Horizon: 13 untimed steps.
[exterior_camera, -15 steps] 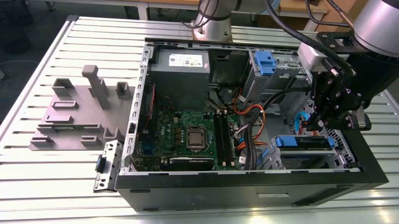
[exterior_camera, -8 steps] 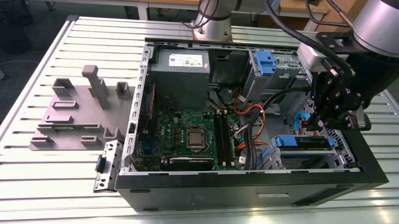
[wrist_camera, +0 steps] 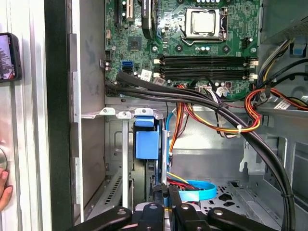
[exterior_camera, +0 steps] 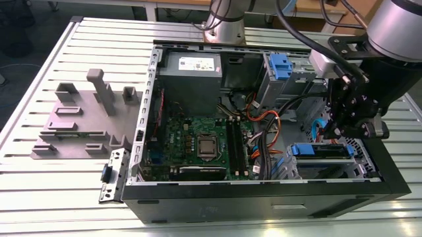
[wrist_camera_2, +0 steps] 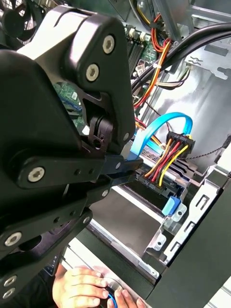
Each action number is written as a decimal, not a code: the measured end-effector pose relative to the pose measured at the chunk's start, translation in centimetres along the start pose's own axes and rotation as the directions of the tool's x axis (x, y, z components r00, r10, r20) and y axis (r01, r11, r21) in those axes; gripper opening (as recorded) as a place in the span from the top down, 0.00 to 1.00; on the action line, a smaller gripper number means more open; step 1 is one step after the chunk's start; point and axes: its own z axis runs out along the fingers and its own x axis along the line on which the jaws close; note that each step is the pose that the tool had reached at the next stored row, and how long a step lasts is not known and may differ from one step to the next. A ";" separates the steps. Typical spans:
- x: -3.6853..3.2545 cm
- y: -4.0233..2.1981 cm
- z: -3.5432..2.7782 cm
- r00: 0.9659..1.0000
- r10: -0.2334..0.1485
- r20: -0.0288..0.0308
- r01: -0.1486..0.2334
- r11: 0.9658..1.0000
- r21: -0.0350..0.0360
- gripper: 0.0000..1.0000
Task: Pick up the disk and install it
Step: 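Insert the second disk wire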
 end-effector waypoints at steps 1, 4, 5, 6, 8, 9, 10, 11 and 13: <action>0.00 0.05 0.07 1.000 0.000 0.000 0.000 1.000 0.003 0.84; 0.02 0.14 0.33 1.000 -0.001 0.000 0.001 1.000 0.012 0.84; 0.04 0.18 0.41 1.000 0.000 0.000 0.000 1.000 0.015 0.84; 0.07 0.24 0.47 1.000 0.000 0.000 0.000 1.000 0.018 0.84; 0.18 0.39 0.59 1.000 0.000 0.000 0.000 1.000 0.027 0.84; 0.23 0.46 0.65 1.000 0.000 0.000 0.000 1.000 0.031 0.84; 0.30 0.52 0.70 1.000 0.000 0.000 0.000 0.999 0.034 0.84; 0.37 0.56 0.75 1.000 0.000 0.000 0.000 0.999 0.035 0.84; 0.41 0.62 0.79 1.000 0.000 0.000 0.000 0.999 0.036 0.84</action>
